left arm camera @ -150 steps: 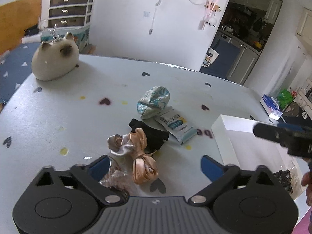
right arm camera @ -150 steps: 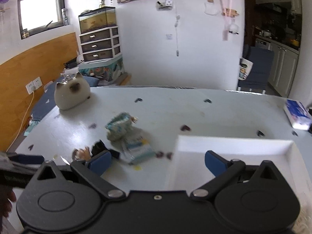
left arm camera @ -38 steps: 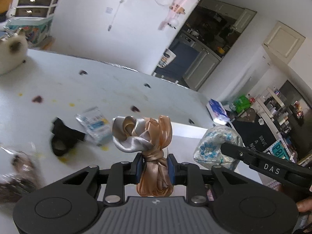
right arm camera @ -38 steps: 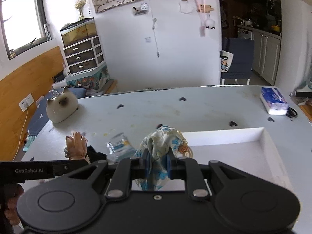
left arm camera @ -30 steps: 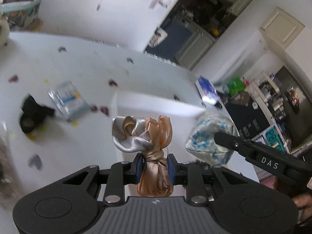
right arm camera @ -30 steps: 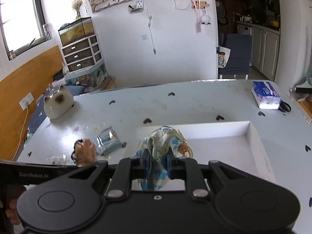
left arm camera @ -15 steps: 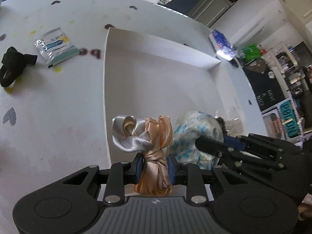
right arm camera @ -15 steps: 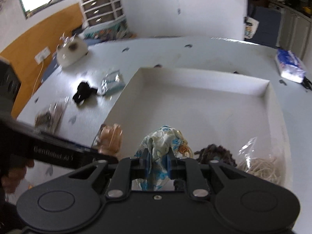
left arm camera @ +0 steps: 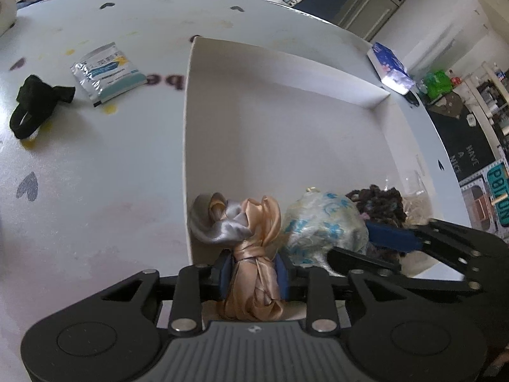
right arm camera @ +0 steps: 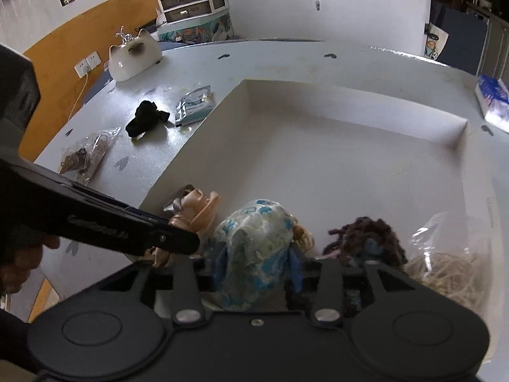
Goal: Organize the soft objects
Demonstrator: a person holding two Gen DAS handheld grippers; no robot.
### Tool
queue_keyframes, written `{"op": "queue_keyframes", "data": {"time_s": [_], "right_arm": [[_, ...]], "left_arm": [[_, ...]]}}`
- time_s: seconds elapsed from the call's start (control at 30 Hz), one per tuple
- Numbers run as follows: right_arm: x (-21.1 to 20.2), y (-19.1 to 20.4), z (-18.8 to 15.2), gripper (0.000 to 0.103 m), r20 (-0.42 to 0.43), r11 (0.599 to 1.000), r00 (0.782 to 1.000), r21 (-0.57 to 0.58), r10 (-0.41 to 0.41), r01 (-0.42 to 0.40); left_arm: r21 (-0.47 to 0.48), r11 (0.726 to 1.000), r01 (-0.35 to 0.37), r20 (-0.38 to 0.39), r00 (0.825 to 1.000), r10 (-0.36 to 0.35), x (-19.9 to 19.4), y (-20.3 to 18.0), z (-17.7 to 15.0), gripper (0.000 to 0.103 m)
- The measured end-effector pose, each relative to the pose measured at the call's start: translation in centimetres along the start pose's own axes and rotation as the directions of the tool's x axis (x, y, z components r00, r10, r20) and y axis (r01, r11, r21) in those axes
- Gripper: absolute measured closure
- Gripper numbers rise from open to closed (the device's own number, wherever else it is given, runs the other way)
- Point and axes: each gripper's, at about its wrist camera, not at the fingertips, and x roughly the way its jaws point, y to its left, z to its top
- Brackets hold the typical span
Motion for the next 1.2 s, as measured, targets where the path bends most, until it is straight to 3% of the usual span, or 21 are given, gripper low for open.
{"op": "queue_keyframes", "data": {"time_s": [0.13,0.2,0.33,0.47,0.6,0.83,1.07,1.17,1.2], "right_arm": [[-1.7,-0.7,0.3,0.058,0.031,1.0,1.0,0.012,-0.001,0.0],[-2.7,-0.8,0.7,0.073,0.063,1.0,0.998,0.019,0.001,-0.002],[-2.9,-0.8,1.8,0.082,0.082,1.0,0.997,0.03,0.004,-0.006],[-0.8,-0.5,2.1,0.083,0.018,0.999,0.999,0.021,0.034,-0.034],[1.9,-0.4,1.0,0.083,-0.085,1.0,0.996,-0.019,-0.021,0.02],[1.9,-1.3,0.2,0.082,-0.066,1.0,0.998,0.013,0.006,-0.006],[0.3,-2.1,0.2,0.08,-0.028,0.999,1.0,0.052,0.01,-0.009],[-1.1,-2.2,0.3,0.074,-0.001,0.998,1.0,0.056,0.006,-0.006],[-1.6,-2.3,0.3,0.073,0.012,0.998,1.0,0.056,0.003,-0.003]], "left_arm": [[-0.015,1.0,-0.005,0.026,1.0,0.005,-0.4,0.0,0.2,0.067],[-0.014,1.0,-0.009,0.048,0.999,0.01,-0.9,-0.1,0.2,0.067],[-0.002,1.0,-0.017,0.081,0.997,0.017,-1.7,-0.3,0.2,0.069],[0.026,1.0,-0.001,0.092,0.996,-0.001,-2.2,-0.8,0.1,0.076],[0.049,0.999,0.003,0.053,0.999,-0.005,-1.6,-1.3,-0.2,0.08],[0.034,0.999,-0.023,0.019,1.0,0.022,-0.5,-0.8,-0.3,0.082],[0.053,0.998,-0.035,0.061,0.998,0.032,-1.5,-1.4,-0.5,0.082],[0.056,0.998,-0.042,0.083,0.996,0.037,-1.9,-1.6,-0.5,0.077],[0.054,0.998,-0.043,0.087,0.996,0.038,-2.0,-1.7,-0.5,0.071]]}}
